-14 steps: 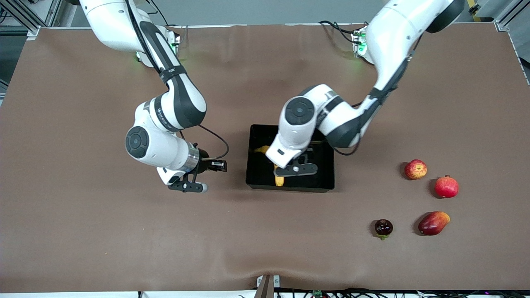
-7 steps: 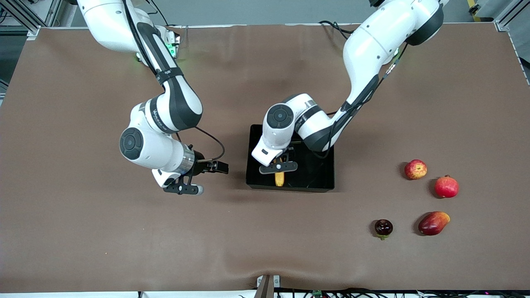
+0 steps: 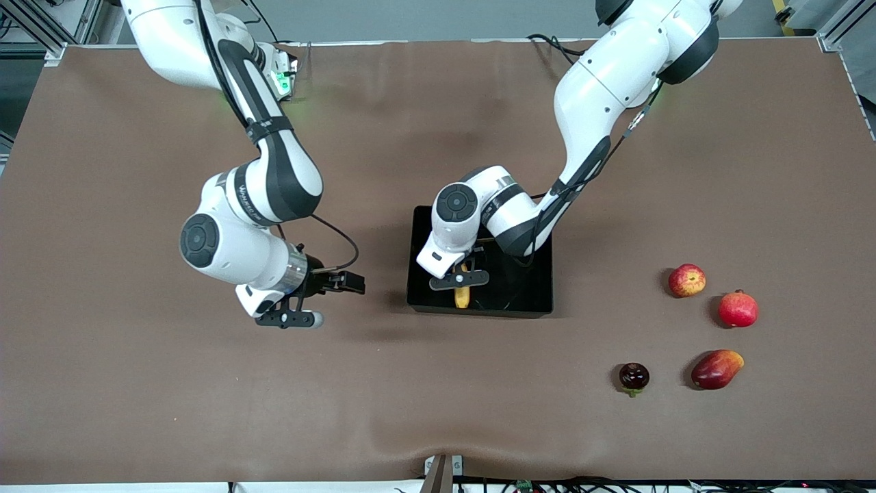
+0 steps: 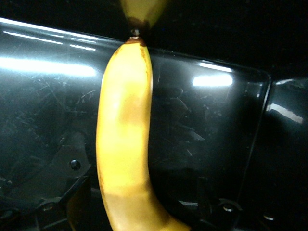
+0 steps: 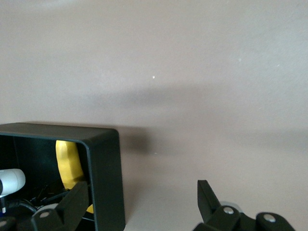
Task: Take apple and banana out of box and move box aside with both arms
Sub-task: 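Lift the banana out with the left gripper while the right gripper grips the box rim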
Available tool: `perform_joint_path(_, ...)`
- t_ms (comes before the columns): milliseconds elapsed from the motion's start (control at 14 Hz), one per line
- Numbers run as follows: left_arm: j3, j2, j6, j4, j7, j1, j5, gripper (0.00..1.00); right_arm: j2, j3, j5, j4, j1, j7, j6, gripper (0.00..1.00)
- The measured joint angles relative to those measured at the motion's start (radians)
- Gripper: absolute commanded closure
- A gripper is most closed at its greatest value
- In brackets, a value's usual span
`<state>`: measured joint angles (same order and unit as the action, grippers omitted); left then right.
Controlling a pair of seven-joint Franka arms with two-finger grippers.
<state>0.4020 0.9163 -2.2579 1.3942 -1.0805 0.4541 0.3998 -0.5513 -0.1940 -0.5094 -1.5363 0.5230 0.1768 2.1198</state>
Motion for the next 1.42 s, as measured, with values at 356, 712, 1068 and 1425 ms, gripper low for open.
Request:
perform_joint_path(356,-0.002,0.001,-0.001,-0.004,0.0,0.0,0.0,1.0,0.008,-0.01,0.0,0.001,-0.001,-0.025,-0.001,0.0)
perform_joint_path(712,-0.002,0.001,-0.001,-0.012,0.0,-0.001,0.0,1.0,0.025,-0.011,0.0,0.002,-0.002,-0.029,-0.001,0.0)
perform_joint_path(1068,-0.002,-0.023,0.026,-0.031,0.0,-0.008,0.0,1.0,0.027,-0.01,0.0,0.002,-0.001,-0.031,-0.001,0.13)
perform_joint_path(1425,-0.001,-0.062,0.046,-0.033,0.001,-0.01,0.0,1.0,0.027,-0.005,0.0,-0.002,0.006,-0.032,-0.009,0.1)
